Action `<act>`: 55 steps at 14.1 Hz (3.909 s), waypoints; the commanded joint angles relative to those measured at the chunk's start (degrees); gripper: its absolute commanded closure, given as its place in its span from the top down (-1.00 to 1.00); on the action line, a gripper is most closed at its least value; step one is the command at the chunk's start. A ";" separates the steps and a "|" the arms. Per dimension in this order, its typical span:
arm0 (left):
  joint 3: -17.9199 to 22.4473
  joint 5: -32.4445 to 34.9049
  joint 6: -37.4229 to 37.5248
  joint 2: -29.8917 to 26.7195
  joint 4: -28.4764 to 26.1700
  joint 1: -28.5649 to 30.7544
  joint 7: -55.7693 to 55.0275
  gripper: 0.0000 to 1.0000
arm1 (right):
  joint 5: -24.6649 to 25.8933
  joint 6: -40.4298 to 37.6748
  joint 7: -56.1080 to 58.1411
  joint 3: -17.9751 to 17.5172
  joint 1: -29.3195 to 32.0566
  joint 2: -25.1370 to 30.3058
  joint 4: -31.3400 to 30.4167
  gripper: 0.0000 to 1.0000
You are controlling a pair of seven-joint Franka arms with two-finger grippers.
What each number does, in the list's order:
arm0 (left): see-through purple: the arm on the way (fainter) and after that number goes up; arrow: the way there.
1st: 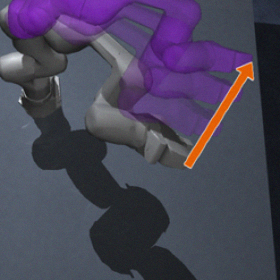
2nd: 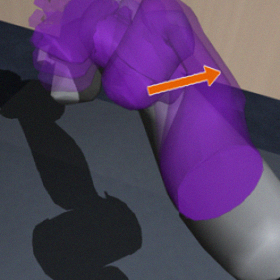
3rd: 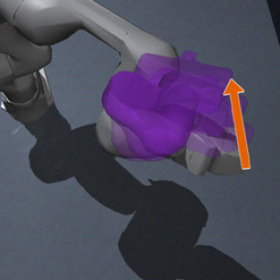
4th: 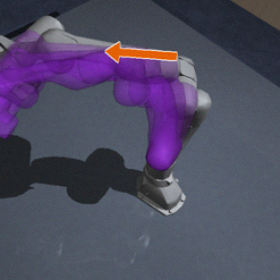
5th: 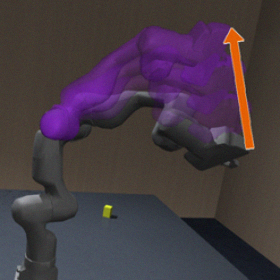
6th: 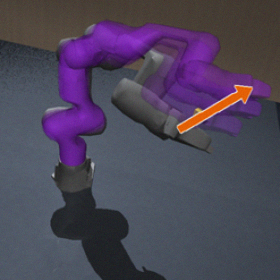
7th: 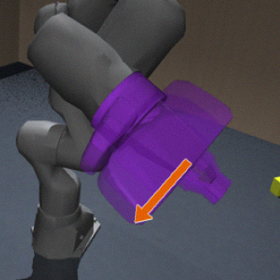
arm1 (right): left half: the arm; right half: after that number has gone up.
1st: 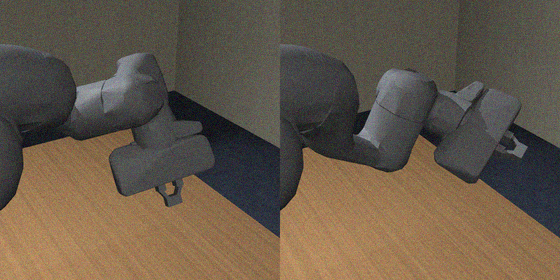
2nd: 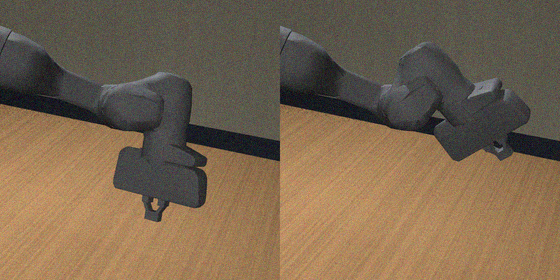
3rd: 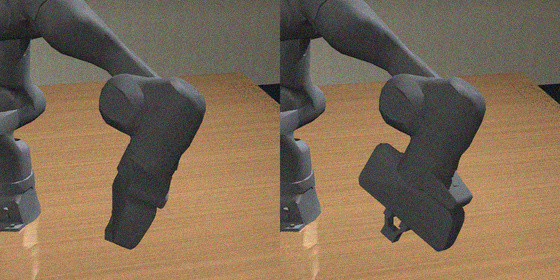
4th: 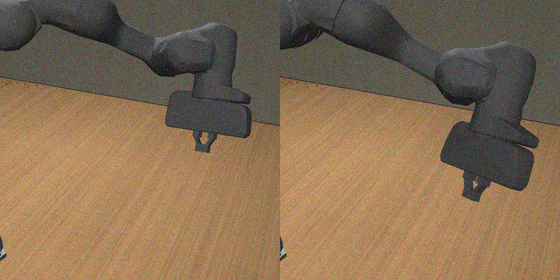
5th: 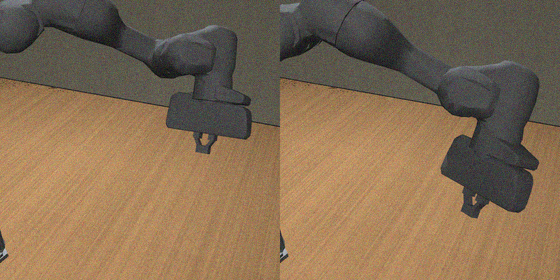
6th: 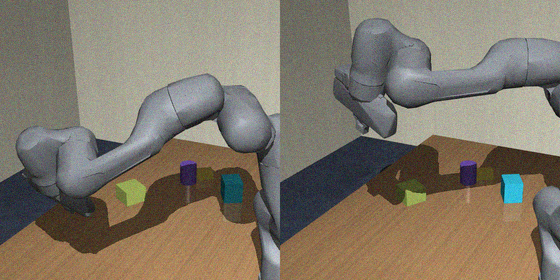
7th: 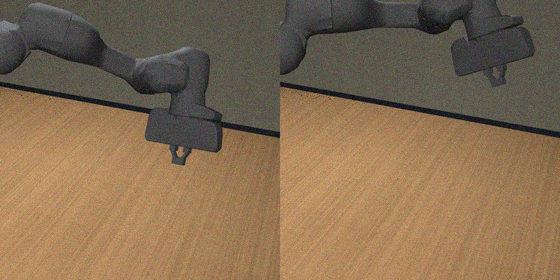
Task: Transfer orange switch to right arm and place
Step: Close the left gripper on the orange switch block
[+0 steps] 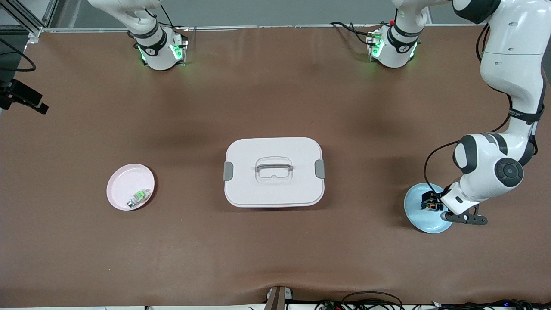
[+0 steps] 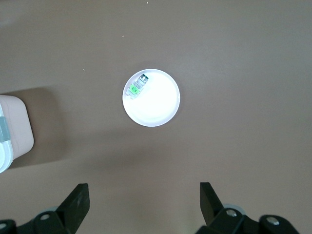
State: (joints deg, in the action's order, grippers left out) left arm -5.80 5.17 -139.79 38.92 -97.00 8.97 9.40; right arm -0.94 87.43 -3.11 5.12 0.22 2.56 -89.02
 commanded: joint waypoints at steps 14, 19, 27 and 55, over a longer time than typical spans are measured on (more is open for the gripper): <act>-0.71 -0.42 -0.31 0.55 1.55 0.43 0.45 0.73 | -0.29 0.37 -0.58 -0.20 -0.04 0.17 0.34 1.00; -0.71 -2.98 -0.31 1.16 1.55 -0.09 0.44 0.73 | -0.29 0.29 -0.58 -0.20 -0.04 0.17 0.34 1.00; -0.62 -2.18 -0.48 2.13 1.55 -0.01 0.80 0.65 | -0.29 0.20 -0.58 -0.20 0.22 0.17 0.25 1.00; -1.93 -3.15 9.78 -4.10 1.28 0.26 -1.05 -1.00 | -0.29 0.11 -0.58 -0.02 0.31 0.17 0.16 1.00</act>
State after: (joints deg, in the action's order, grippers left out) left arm -7.17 2.98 -134.49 39.00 -95.05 9.02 8.79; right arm -0.94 87.78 -3.11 5.15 0.23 2.56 -89.04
